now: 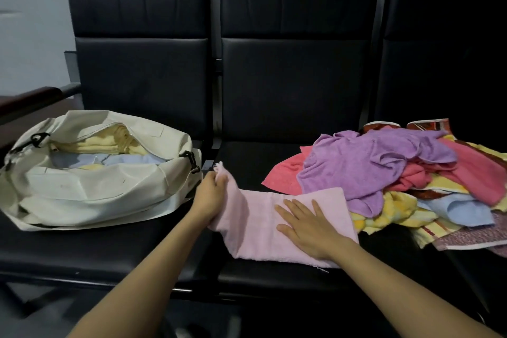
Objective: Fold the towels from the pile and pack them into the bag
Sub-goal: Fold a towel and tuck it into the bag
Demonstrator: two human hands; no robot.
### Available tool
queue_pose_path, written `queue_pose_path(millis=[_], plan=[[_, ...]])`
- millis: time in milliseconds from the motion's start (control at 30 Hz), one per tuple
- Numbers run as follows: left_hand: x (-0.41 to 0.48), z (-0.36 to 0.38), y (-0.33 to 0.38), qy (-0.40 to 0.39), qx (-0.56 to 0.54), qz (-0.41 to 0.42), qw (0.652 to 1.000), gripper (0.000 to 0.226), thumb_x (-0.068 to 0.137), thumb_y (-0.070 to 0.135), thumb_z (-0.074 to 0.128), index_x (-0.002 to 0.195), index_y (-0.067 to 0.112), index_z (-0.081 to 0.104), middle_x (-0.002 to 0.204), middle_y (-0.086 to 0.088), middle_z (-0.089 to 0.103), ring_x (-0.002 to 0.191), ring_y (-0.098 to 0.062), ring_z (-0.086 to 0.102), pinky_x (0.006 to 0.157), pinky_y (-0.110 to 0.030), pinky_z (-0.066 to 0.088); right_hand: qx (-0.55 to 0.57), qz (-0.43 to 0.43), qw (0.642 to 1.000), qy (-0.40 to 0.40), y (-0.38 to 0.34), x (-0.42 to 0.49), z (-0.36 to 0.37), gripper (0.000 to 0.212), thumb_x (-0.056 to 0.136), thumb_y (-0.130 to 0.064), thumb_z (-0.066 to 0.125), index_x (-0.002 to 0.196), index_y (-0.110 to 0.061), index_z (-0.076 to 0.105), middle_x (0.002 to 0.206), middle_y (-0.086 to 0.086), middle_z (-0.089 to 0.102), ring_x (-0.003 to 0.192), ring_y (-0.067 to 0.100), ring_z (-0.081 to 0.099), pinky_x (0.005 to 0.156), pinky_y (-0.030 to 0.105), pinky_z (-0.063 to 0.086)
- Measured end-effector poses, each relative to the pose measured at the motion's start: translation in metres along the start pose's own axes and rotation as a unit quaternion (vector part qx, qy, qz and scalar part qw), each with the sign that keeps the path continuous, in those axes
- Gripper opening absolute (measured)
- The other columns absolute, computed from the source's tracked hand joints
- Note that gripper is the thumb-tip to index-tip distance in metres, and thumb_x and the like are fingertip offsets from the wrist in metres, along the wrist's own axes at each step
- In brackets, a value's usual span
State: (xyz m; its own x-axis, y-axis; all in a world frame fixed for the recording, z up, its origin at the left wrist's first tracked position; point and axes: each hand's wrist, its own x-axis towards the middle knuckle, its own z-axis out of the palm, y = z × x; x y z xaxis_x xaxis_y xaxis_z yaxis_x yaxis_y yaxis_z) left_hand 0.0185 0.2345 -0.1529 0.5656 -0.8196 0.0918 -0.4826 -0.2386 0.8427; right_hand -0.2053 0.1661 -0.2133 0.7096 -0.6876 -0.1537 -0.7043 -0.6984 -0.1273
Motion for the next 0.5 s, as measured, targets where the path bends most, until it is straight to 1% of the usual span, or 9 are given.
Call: queue_pose_path(millis=[100,167,233,267,300,333,367,433,500], plan=[[-0.001,0.018,0.012,-0.042,-0.074,-0.019,0.996,0.025,0.099,0.027,0.041,0.101,0.006,0.054,0.092,-0.006,0.059,0.085,-0.021,0.055,0.065,-0.032,0.041,0.020,0.004,1.000,-0.010,-0.004,-0.001,-0.003,0.107,0.056,-0.073,-0.021,0.153,-0.033,-0.001,0.162,-0.007,-0.008,0.148,0.011,-0.010,0.116,0.042,-0.014],[-0.004,0.030,0.020,-0.072,-0.126,-0.031,0.989,0.021,0.098,0.027,0.043,0.102,0.009,0.055,0.095,-0.007,0.060,0.083,-0.017,0.057,0.066,-0.030,0.044,0.032,-0.003,0.999,-0.012,-0.003,-0.002,-0.006,0.091,0.074,-0.072,-0.008,0.154,-0.030,0.008,0.162,-0.005,-0.001,0.149,0.013,-0.003,0.119,0.038,-0.007],[-0.008,0.043,0.030,-0.096,-0.137,-0.027,0.985,0.020,0.097,0.026,0.045,0.101,0.009,0.055,0.093,-0.006,0.060,0.079,-0.015,0.056,0.064,-0.029,0.044,0.059,-0.017,0.998,0.018,0.004,0.000,-0.010,0.066,0.096,-0.057,0.014,0.150,-0.023,0.028,0.158,0.001,0.023,0.145,0.018,0.018,0.119,0.032,0.010],[-0.010,0.050,0.035,-0.105,-0.132,-0.018,0.986,0.020,0.097,0.026,0.045,0.100,0.008,0.055,0.090,-0.005,0.059,0.077,-0.015,0.054,0.064,-0.029,0.042,0.076,-0.018,0.996,0.038,0.011,0.001,-0.012,0.051,0.102,-0.044,0.026,0.145,-0.020,0.040,0.149,0.004,0.037,0.139,0.021,0.030,0.115,0.029,0.020],[-0.013,0.056,0.039,-0.111,-0.123,-0.009,0.986,0.021,0.097,0.025,0.045,0.098,0.007,0.054,0.088,-0.005,0.058,0.075,-0.015,0.052,0.064,-0.030,0.041,0.081,-0.012,0.995,0.056,0.019,0.000,-0.015,0.040,0.103,-0.031,0.035,0.138,-0.018,0.049,0.139,0.004,0.047,0.131,0.023,0.038,0.109,0.029,0.028],[-0.015,0.064,0.041,-0.119,-0.116,0.000,0.986,0.022,0.097,0.025,0.045,0.098,0.005,0.054,0.086,-0.005,0.056,0.074,-0.016,0.050,0.063,-0.030,0.039,0.071,0.004,0.995,0.071,0.028,-0.001,-0.019,0.034,0.102,-0.023,0.039,0.131,-0.019,0.055,0.129,0.004,0.052,0.124,0.023,0.042,0.103,0.030,0.034],[-0.018,0.072,0.044,-0.130,-0.111,0.008,0.985,0.024,0.097,0.025,0.044,0.098,0.002,0.053,0.085,-0.005,0.054,0.073,-0.016,0.047,0.062,-0.030,0.038,0.048,0.023,0.995,0.084,0.038,-0.004,-0.021,0.031,0.101,-0.019,0.040,0.126,-0.020,0.058,0.122,0.003,0.053,0.119,0.023,0.042,0.096,0.032,0.037],[-0.024,0.088,0.046,-0.154,-0.110,0.013,0.982,0.027,0.097,0.026,0.043,0.100,0.000,0.051,0.087,-0.008,0.054,0.074,-0.017,0.045,0.063,-0.031,0.038,-0.013,0.062,0.993,0.095,0.056,-0.012,-0.026,0.027,0.100,-0.019,0.040,0.120,-0.023,0.058,0.112,0.001,0.048,0.115,0.022,0.040,0.086,0.034,0.039],[-0.028,0.101,0.048,-0.174,-0.117,0.010,0.978,0.027,0.098,0.027,0.043,0.099,0.002,0.051,0.089,-0.010,0.055,0.076,-0.019,0.047,0.066,-0.033,0.041,-0.032,0.074,0.993,0.090,0.067,-0.021,-0.029,0.026,0.100,-0.023,0.040,0.120,-0.027,0.055,0.102,-0.003,0.039,0.114,0.021,0.038,0.082,0.035,0.040]])
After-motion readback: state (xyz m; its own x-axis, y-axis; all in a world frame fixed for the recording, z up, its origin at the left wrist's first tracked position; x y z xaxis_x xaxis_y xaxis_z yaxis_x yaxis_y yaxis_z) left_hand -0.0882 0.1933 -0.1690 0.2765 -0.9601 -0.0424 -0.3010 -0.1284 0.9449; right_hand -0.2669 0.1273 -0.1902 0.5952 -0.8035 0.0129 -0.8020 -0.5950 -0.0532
